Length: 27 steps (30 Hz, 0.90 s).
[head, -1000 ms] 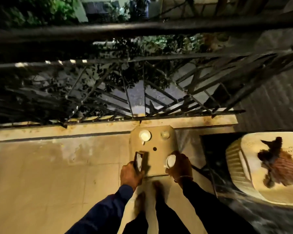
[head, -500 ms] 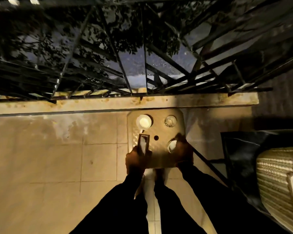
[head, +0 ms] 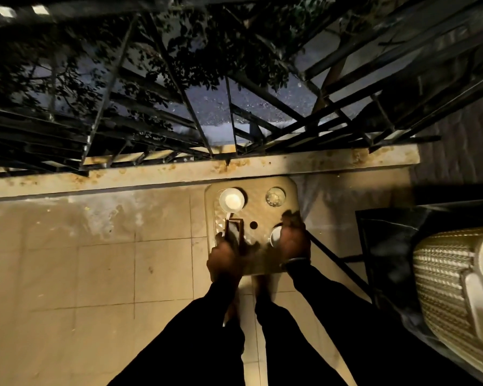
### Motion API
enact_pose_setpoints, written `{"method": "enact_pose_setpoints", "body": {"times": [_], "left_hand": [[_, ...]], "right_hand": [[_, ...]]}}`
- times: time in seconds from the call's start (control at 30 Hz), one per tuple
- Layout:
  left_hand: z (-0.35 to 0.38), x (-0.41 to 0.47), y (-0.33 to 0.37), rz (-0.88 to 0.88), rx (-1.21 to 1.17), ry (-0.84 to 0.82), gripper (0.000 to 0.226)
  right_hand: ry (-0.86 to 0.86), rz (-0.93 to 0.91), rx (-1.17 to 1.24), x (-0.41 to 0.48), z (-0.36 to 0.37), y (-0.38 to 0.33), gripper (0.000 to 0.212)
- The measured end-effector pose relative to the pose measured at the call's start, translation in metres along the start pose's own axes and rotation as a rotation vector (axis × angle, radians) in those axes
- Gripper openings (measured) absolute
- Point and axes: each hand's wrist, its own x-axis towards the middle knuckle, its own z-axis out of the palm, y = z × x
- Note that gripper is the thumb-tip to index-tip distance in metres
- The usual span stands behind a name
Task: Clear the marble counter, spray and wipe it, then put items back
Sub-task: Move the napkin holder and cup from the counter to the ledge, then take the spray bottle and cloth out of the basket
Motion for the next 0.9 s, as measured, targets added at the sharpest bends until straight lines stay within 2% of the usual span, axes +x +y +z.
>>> {"method": "enact_pose_setpoints", "body": {"times": [0.03,0.13,0.17,0.3,0.4,0.5,0.6,0.63,0.7,0.73,0.83,0.9], "left_hand": [[-0.007,-0.003,0.002,-0.02,-0.037,-0.014,0.09],[-0.032,-0.015,0.006,-0.007,-0.117,-0.046,0.089],[-0.042,-0.023,0.006,0.024,-0.124,-0.041,0.086],[-0.069,-0.058,0.004,0.197,-0.134,0.093,0.059],[-0.099,-0.09,0.018,0.361,-0.166,0.174,0.039],[-0.122,-0.115,0.047,0.523,-0.184,0.201,0.034],[-0.133,-0.145,0.085,0.694,-0.202,0.157,0.026],[-0.137,-0.149,0.094,0.705,-0.212,0.141,0.022],[-0.14,-0.182,0.124,0.767,-0.243,0.075,0.019],[-0.141,-0.195,0.136,0.791,-0.263,0.052,0.019],[-0.138,-0.229,0.17,0.817,-0.306,-0.046,0.02],[-0.131,-0.243,0.187,0.831,-0.298,-0.084,0.022]], "right_hand": [[-0.001,-0.021,0.04,-0.003,-0.004,0.0,0.063],[0.098,-0.106,-0.026,-0.027,-0.023,-0.008,0.084],[0.145,-0.109,-0.052,-0.036,-0.028,-0.008,0.084],[0.256,-0.089,-0.032,-0.077,-0.065,-0.023,0.061],[0.316,-0.037,-0.013,-0.121,-0.104,-0.022,0.052],[0.373,-0.005,0.029,-0.159,-0.14,-0.007,0.047],[0.58,0.004,0.11,-0.198,-0.173,0.019,0.026],[0.628,-0.034,0.129,-0.2,-0.179,0.023,0.027],[0.751,-0.056,0.144,-0.222,-0.201,0.047,0.045],[0.793,-0.053,0.161,-0.231,-0.216,0.056,0.043],[0.95,-0.011,0.18,-0.254,-0.251,0.09,0.025],[0.951,0.075,0.134,-0.265,-0.266,0.115,0.015]]}}
